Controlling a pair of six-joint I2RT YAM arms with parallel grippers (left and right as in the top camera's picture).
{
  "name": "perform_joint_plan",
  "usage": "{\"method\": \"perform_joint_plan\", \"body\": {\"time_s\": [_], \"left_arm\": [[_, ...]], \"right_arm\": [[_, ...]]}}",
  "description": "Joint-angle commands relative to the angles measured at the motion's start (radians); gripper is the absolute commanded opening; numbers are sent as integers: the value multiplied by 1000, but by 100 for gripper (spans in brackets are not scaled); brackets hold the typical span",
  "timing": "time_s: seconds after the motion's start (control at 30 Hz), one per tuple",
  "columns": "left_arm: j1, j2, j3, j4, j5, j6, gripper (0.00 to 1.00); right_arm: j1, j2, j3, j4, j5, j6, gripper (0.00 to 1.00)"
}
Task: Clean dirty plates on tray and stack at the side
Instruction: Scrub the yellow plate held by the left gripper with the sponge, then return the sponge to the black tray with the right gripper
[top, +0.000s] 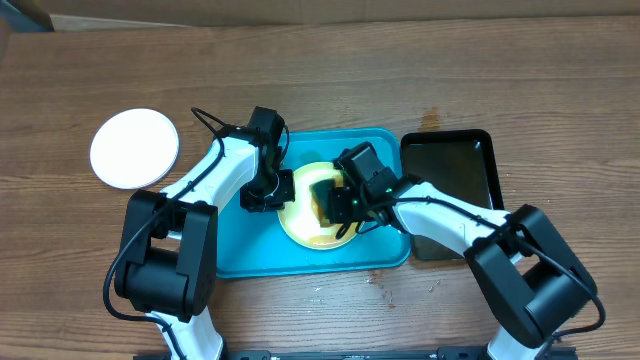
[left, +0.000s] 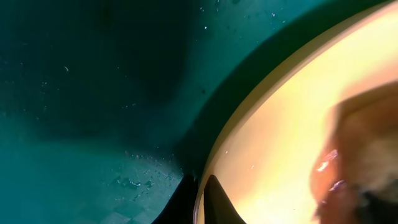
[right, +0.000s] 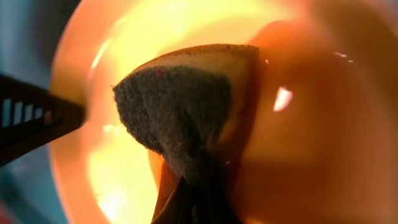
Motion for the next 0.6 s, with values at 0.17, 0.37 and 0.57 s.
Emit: {"method": "perform_joint_plan", "body": {"time_s": [0.17,0.37,0.57], "left_arm": [[-8,-11,3,8,0,19,6],[-8,-11,3,9,-7,42,7],[-8,-17,18,-4,-57,46,4]], "right_arm": [[-79,-75,201,-129,-207,-76,4],[-193,-212,286,-296,-169,-94,4],[-344,-317,287,-554,-52,-148,4]]}}
